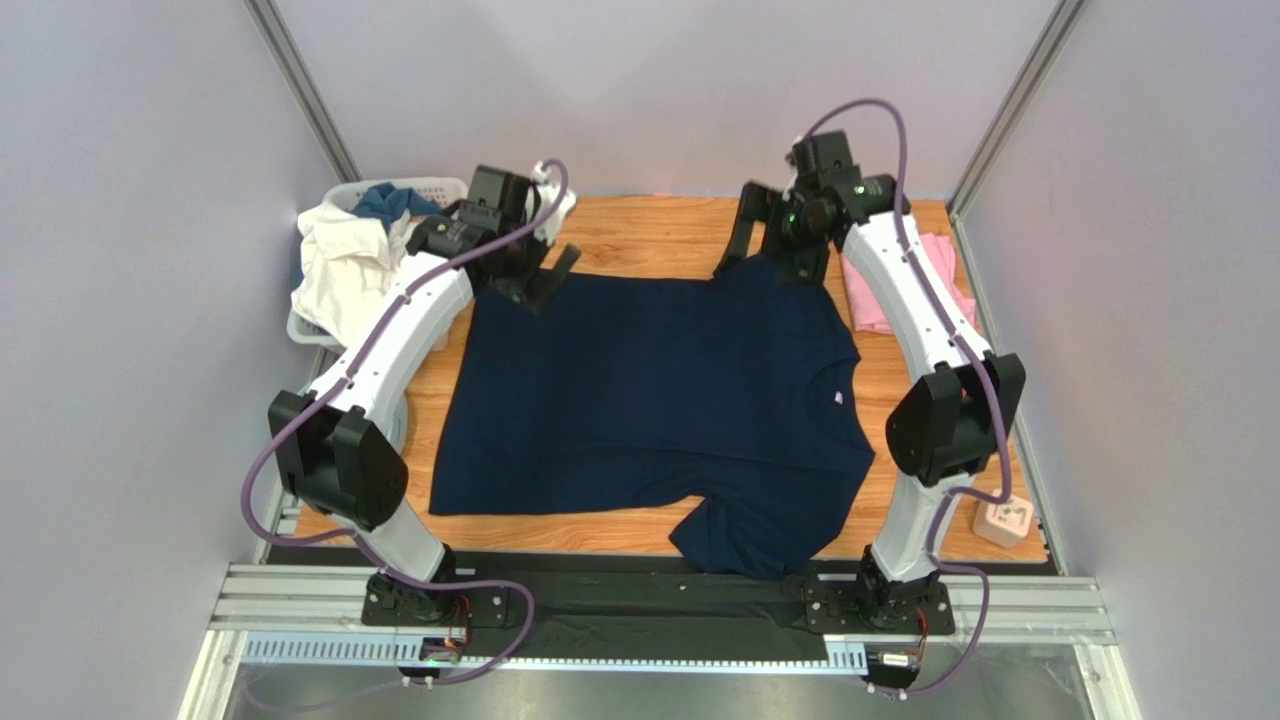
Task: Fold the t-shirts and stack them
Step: Flatten out the tshirt
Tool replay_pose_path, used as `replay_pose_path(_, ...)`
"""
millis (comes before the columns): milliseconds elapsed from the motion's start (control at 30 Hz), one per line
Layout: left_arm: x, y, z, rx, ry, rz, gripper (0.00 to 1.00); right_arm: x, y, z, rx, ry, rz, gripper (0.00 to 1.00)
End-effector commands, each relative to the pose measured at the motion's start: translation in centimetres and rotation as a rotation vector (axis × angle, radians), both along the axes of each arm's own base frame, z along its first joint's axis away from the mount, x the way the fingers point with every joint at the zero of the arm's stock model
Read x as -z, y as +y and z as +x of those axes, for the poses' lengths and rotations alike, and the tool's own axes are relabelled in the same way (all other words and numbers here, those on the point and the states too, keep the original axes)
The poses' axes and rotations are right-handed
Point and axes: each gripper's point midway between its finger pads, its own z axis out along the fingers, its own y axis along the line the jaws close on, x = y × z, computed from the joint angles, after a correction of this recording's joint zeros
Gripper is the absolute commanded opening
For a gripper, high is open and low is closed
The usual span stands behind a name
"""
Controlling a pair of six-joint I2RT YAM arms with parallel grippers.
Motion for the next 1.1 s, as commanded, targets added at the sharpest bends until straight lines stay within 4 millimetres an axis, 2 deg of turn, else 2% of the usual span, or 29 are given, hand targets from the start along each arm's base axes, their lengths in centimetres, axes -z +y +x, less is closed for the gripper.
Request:
replay_pose_path(0,-0.3,1.1,5.7,-0.125,-0.03,0.026,1.0,-0.9,-2.6,6.1,0.035,-0.014,-0.004,1.0)
replay_pose_path(33,0.2,1.2,6.3,-0.139,-0.009,0.015,1.0,-0.3,-2.5,6.4,0.027,0.02,0.019,1.0)
replay_pose_path(67,-0.3,1.9,6.9,-0.183,0.009,-0.01,1.0,-0.2,-2.4,6.9,0.032,0.027,0.035,1.0)
replay_pose_path(100,1.3,2.1,7.2,-0.2,0.061,-0.019,1.0,0.7,-2.5,7.5,0.033,0.047,0.044,1.0)
replay_pose_path(133,1.6,1.8,7.1,-0.198,0.09,-0.067,1.0,1.1,-2.5,7.5,0.031,0.051,0.042,1.0)
replay_pose_path(167,2.0,2.4,6.8,-0.219,0.104,-0.093,1.0,0.7,-2.5,7.2,0.027,0.042,0.044,1.0)
replay_pose_path(200,2.1,2.6,6.7,-0.223,0.099,-0.106,1.0,2.2,-2.5,6.7,0.027,0.063,0.045,1.0)
replay_pose_path(233,3.3,2.7,6.4,-0.224,0.101,-0.108,1.0,2.6,-2.5,6.4,0.03,0.059,0.046,1.0)
replay_pose_path(267,3.2,2.8,6.2,-0.221,0.084,-0.111,1.0,2.6,-2.5,6.1,0.038,0.046,0.051,1.0)
replay_pose_path(300,2.3,2.9,5.9,-0.211,0.053,-0.117,1.0,3.2,-2.8,5.3,0.043,0.04,0.051,1.0)
replay_pose_path(333,2.8,3.0,5.6,-0.21,0.052,-0.115,1.0,3.3,-2.9,5.0,0.049,0.034,0.049,1.0)
replay_pose_path(400,2.1,3.1,5.2,-0.207,0.034,-0.118,1.0,3.0,-2.9,4.3,0.055,0.028,0.059,1.0)
replay_pose_path(433,2.2,3.2,5.0,-0.208,0.036,-0.113,1.0,3.6,-2.8,3.8,0.051,0.043,0.058,1.0)
replay_pose_path(667,1.0,3.3,4.0,-0.216,0.027,-0.129,1.0,3.0,-2.6,2.7,0.043,0.034,0.063,1.0)
replay_pose_path(867,0.8,3.1,3.0,-0.212,0.037,-0.148,1.0,2.1,-2.8,1.8,0.034,0.021,0.061,1.0)
replay_pose_path(1067,0.2,2.9,2.6,-0.208,0.037,-0.164,1.0,2.3,-3.0,1.1,0.03,0.028,0.054,1.0)
